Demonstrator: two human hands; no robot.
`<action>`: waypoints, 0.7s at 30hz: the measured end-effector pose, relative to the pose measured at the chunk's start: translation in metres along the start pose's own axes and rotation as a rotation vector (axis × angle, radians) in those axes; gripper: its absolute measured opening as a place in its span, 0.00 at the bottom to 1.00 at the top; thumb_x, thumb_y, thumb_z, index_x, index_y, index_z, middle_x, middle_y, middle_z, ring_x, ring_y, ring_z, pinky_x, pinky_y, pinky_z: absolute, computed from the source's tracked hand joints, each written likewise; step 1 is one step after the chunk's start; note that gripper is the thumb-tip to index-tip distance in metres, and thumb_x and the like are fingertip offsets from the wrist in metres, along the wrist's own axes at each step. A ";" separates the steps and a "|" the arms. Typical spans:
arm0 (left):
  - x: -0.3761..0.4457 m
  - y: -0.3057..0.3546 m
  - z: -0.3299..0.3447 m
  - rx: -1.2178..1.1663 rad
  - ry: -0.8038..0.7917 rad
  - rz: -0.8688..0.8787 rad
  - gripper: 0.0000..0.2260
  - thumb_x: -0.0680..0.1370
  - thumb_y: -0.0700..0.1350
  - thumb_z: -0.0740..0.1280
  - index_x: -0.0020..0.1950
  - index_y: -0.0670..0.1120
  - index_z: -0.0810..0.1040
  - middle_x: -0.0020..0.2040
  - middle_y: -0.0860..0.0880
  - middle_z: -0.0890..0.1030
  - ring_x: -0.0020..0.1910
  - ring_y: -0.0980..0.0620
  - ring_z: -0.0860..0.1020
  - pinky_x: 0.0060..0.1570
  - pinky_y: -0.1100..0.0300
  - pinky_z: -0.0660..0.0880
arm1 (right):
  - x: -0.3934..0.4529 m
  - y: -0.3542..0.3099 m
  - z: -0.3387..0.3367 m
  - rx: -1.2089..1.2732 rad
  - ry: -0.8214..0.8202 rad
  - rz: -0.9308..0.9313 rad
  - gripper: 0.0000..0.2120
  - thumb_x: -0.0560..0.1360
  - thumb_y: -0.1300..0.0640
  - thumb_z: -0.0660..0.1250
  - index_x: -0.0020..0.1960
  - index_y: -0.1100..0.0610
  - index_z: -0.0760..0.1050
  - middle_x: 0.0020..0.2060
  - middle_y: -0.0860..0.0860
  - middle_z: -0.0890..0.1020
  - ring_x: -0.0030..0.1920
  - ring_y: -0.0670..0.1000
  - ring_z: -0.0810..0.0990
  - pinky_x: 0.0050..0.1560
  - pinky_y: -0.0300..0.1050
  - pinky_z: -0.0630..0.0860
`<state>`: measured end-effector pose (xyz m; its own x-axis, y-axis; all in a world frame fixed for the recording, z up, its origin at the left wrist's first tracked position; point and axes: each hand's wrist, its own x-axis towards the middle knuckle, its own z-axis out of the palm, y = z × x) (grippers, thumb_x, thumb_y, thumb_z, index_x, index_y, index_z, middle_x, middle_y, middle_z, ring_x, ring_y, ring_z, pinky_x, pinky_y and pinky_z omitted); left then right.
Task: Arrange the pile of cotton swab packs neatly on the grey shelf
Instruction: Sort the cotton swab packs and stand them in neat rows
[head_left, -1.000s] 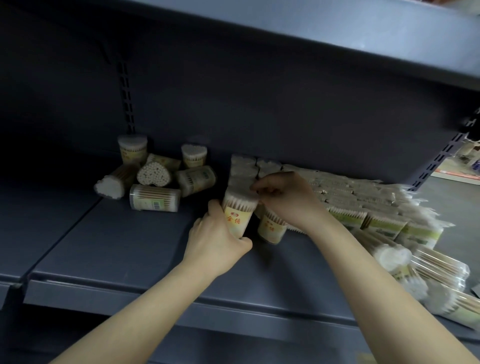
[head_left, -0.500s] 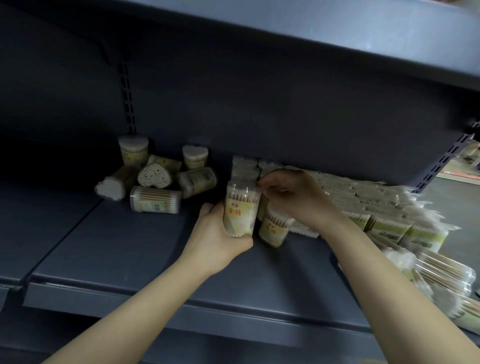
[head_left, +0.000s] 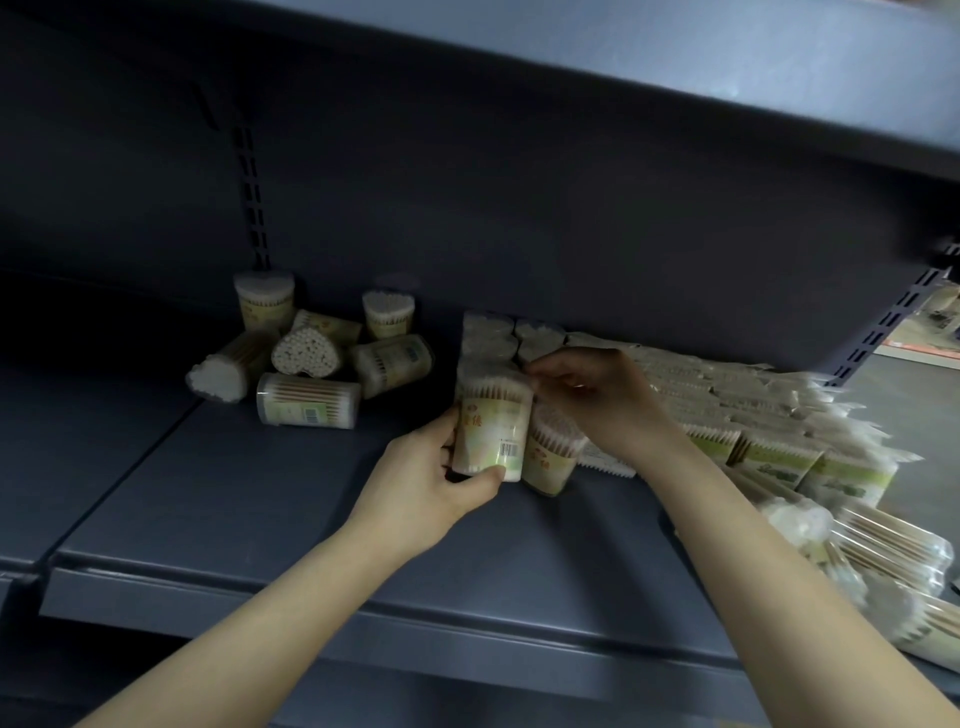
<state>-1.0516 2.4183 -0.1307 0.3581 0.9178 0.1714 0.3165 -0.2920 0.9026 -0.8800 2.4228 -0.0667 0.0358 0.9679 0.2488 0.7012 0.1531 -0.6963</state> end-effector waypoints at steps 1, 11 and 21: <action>0.000 0.000 0.000 -0.003 0.000 0.002 0.16 0.70 0.47 0.72 0.48 0.65 0.71 0.44 0.62 0.80 0.42 0.66 0.78 0.45 0.66 0.76 | 0.000 0.000 0.000 0.004 0.003 -0.001 0.09 0.75 0.62 0.65 0.53 0.57 0.80 0.43 0.44 0.80 0.46 0.41 0.76 0.44 0.22 0.68; -0.002 0.001 0.001 -0.007 0.050 0.023 0.20 0.69 0.45 0.73 0.48 0.65 0.67 0.41 0.61 0.78 0.41 0.70 0.75 0.38 0.76 0.70 | 0.001 -0.001 0.000 -0.001 -0.006 -0.016 0.08 0.75 0.62 0.65 0.52 0.58 0.80 0.43 0.45 0.79 0.47 0.43 0.77 0.44 0.23 0.68; 0.005 -0.002 0.007 -0.006 0.045 0.010 0.45 0.65 0.47 0.74 0.69 0.68 0.48 0.59 0.57 0.73 0.56 0.57 0.75 0.54 0.57 0.76 | 0.003 0.000 0.001 0.022 -0.003 -0.052 0.11 0.74 0.65 0.63 0.52 0.55 0.79 0.46 0.48 0.82 0.49 0.46 0.80 0.54 0.39 0.74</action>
<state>-1.0439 2.4218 -0.1341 0.3214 0.9261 0.1975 0.3082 -0.2995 0.9030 -0.8805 2.4258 -0.0662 -0.0023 0.9591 0.2830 0.6864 0.2073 -0.6971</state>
